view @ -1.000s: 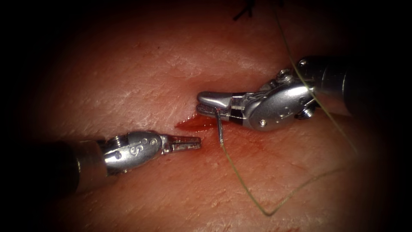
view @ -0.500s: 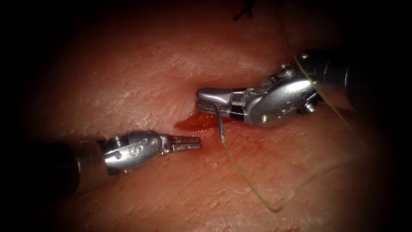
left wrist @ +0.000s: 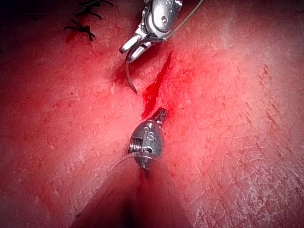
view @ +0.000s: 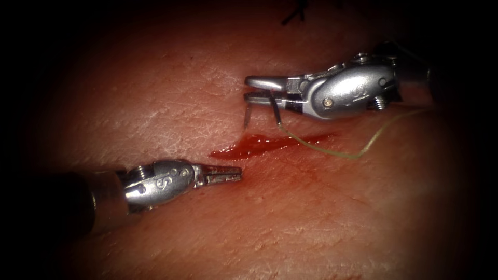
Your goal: Wound Closure
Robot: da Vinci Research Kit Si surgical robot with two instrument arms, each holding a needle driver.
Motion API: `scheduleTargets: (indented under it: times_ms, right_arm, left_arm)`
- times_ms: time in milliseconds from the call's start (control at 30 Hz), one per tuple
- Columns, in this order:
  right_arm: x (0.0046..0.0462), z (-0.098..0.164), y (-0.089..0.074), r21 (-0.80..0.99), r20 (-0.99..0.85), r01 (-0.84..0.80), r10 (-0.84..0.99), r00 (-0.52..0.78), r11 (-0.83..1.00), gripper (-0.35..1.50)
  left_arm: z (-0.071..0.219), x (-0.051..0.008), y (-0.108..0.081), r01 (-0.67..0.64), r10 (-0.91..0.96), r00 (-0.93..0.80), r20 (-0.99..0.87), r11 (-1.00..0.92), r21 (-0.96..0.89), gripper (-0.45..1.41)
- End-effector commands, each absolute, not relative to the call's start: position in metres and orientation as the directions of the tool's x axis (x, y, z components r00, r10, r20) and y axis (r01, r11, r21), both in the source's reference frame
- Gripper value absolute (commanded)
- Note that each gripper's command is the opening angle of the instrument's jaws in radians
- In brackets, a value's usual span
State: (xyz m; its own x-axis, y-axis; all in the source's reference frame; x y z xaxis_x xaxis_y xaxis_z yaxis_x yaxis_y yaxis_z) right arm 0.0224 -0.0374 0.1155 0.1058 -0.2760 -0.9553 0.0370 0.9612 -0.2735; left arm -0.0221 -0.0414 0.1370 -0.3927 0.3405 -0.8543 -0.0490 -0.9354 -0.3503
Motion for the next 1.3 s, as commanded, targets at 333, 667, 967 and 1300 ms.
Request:
scheduleTargets:
  times_ms: [333,667,967,1300]
  right_arm:
    - [0.024,0.1195,-0.0395,-0.206,-0.968,0.086,-0.215,0.128,0.975,-0.35]
    - [0.0243,0.1179,-0.0391,-0.175,-0.968,0.145,-0.197,0.156,0.974,-0.35]
    - [0.0249,0.1178,-0.0375,-0.051,-0.981,0.126,-0.073,0.179,0.991,-0.35]
    - [0.025,0.1176,-0.0368,0.114,-0.977,0.105,0.092,0.193,0.988,-0.35]
  left_arm:
    - [0.1375,-0.0224,-0.0414,-0.045,0.34,-0.391,-0.855,-0.935,-0.351,-0.31]
    - [0.1376,-0.0224,-0.0414,-0.045,0.34,-0.391,-0.855,-0.935,-0.351,-0.31]
    - [0.1379,-0.0228,-0.0414,-0.049,0.339,-0.392,-0.855,-0.936,-0.349,-0.31]
    - [0.1389,-0.0231,-0.0417,-0.043,0.336,-0.397,-0.854,-0.936,-0.349,-0.33]
